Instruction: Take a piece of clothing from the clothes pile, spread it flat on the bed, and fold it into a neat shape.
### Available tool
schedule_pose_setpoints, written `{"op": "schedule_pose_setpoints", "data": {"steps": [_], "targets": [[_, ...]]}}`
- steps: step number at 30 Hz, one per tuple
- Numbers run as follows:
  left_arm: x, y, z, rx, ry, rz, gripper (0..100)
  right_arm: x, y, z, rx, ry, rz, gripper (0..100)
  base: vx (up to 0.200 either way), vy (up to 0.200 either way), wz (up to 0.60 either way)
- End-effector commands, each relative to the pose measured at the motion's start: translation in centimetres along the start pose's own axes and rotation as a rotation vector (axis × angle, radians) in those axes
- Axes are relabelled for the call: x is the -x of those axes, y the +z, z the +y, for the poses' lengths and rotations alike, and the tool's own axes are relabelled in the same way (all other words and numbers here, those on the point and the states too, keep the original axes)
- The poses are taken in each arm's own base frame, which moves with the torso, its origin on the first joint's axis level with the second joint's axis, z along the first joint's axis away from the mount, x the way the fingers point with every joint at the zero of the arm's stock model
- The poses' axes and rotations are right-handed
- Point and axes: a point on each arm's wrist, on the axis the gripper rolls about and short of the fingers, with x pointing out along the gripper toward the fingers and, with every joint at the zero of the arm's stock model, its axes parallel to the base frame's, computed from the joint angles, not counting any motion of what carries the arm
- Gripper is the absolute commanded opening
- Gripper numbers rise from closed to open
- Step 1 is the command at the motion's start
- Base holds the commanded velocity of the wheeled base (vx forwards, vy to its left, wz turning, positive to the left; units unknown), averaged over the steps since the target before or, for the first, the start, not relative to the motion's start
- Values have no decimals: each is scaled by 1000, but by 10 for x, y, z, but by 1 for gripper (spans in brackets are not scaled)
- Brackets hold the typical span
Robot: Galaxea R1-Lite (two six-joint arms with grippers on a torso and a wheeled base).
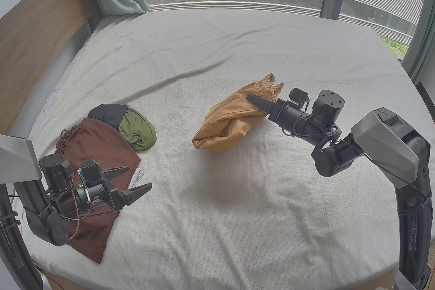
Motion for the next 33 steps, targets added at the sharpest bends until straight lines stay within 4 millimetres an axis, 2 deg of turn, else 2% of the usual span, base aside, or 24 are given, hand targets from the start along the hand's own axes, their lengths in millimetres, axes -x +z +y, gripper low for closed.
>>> {"op": "schedule_pose_setpoints", "data": {"steps": [1,6,10,15,16,17,21,23,27,33], "targets": [[0,-1,0,3,0,4,100,-5,15,4,23,20,-28,0,0,0,0],[-1,-3,0,9,-2,11,100,-17,27,7,36,57,-46,0,0,0,0],[-1,-5,2,15,3,16,100,-27,27,-1,35,57,-44,0,0,0,0],[-2,-8,3,19,3,23,100,-38,21,-25,33,44,-45,0,0,0,0],[-2,-8,3,20,3,24,100,-36,12,-39,19,24,-34,0,0,0,0],[-2,-8,3,20,3,24,100,-36,11,-40,19,23,-33,0,0,0,0],[-2,-8,3,20,3,24,100,-31,-13,-65,-20,-24,4,0,0,0,0],[-2,-8,3,20,3,24,100,-27,-17,-71,-29,-38,11,0,0,0,0],[-1,-8,2,20,1,25,100,-13,-22,-77,-57,-84,35,0,0,0,0],[-1,-7,1,17,0,21,100,4,-25,-70,-80,-120,59,0,0,0,0]]}}
